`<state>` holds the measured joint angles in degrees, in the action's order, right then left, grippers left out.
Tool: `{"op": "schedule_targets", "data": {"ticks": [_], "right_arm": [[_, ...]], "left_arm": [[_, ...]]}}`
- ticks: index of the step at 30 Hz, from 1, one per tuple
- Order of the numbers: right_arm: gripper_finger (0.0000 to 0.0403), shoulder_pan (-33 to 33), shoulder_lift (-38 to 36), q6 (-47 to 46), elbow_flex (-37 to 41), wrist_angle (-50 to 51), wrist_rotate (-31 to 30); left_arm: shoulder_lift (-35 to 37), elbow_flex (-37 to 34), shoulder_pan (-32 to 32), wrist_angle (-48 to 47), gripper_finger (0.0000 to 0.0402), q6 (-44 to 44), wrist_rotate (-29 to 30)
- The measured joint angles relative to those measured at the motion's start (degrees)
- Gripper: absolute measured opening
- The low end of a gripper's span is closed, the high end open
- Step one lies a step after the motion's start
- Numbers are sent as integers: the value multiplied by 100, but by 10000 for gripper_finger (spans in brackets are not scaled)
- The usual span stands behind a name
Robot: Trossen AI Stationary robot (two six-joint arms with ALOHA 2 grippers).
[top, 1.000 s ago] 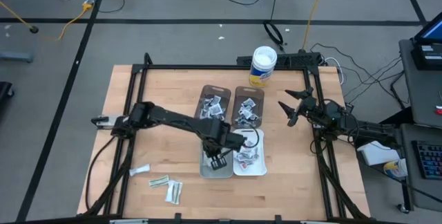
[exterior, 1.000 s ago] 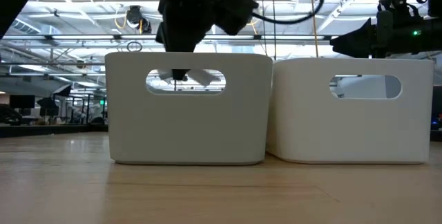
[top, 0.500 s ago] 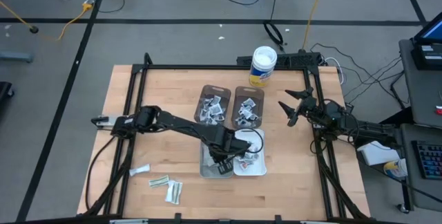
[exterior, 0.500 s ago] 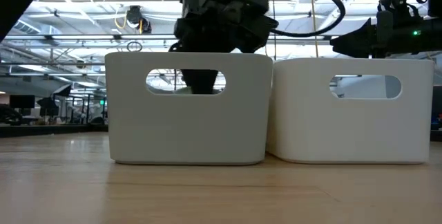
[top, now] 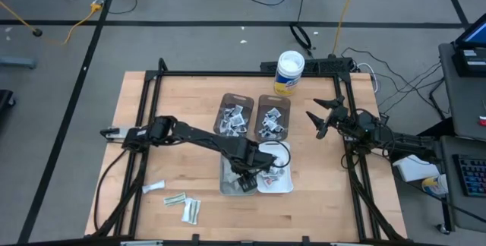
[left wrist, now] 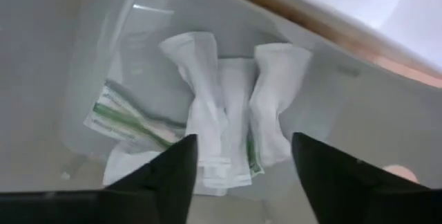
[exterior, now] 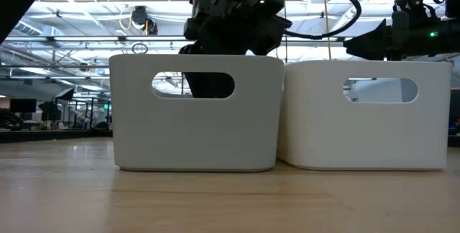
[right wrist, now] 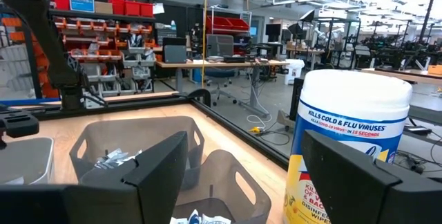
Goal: Pick & Place First Aid Supplies
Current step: Put the green pad into the gray bin
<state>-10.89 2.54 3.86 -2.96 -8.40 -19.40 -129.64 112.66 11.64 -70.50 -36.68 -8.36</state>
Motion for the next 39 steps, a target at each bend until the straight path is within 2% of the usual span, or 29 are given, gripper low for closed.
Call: {"op": "schedule_targets", "data": {"ticks": [5,11,21,28,39], "right_arm": [[279,-1,-1,0,0,0,2],[279,1,-1,0,0,-2,0],[279,-1,0,0,0,0,1],[279,0,1,0,0,0,1],[279,1,-1,0,-1,0,0]], "left_arm": [[155,0,-13,22,290,96,-255],[475,0,-37,-29,316,-25,-235],[928,0,-50,-414,305,-158,-51],[1105,-89,505,-463,296,-521,76],[2346,-2026,1359,144,292,-1955,68]]}}
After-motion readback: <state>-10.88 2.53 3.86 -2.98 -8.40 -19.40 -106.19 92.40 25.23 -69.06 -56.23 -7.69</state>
